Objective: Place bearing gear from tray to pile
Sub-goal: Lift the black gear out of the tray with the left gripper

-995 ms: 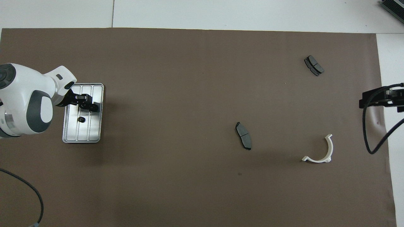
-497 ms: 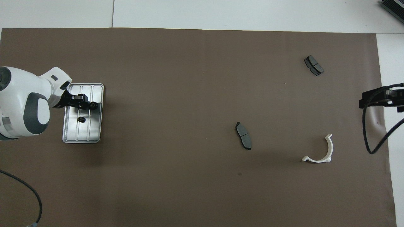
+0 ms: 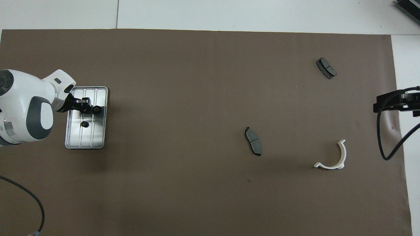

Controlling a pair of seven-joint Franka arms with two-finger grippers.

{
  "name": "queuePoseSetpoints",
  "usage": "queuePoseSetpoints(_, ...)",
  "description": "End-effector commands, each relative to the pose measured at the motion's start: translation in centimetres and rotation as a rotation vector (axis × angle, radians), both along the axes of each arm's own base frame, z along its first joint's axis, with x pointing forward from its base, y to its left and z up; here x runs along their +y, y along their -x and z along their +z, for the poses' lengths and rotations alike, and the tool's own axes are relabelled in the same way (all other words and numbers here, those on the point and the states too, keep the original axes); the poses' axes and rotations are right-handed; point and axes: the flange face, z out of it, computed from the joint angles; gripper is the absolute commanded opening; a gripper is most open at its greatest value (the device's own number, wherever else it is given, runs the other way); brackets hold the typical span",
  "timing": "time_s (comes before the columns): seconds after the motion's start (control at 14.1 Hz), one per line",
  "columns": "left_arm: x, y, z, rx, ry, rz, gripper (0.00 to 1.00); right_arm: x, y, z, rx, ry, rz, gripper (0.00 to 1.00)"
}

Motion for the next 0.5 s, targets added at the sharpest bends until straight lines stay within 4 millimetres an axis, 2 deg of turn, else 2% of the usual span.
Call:
queuePoseSetpoints(0.0,-0.2,0.4,-0.3,-0.008,0.011,0.013,0.34,-0.1,0.5,0.1,-0.002,-0.017,0.021,1.00)
queuePoseSetpoints(0.21,-0.2,0.4,-0.1,-0.005,0.011,0.013,0.17,-0.1,0.4,0.1,-0.004,-0.017,0.021,1.00)
queuePoseSetpoints(0.28,-0.4,0.1,0.3,-0.005,0.012,0.010,0.14,-0.1,0.4,0.0,-0.001,-0.017,0.021,1.00)
queuePoseSetpoints(0.43,-1.4,-1.4,1.9,-0.014,0.016,0.023,0.13,-0.1,0.5,0.1,-0.002,-0.017,0.021,1.00)
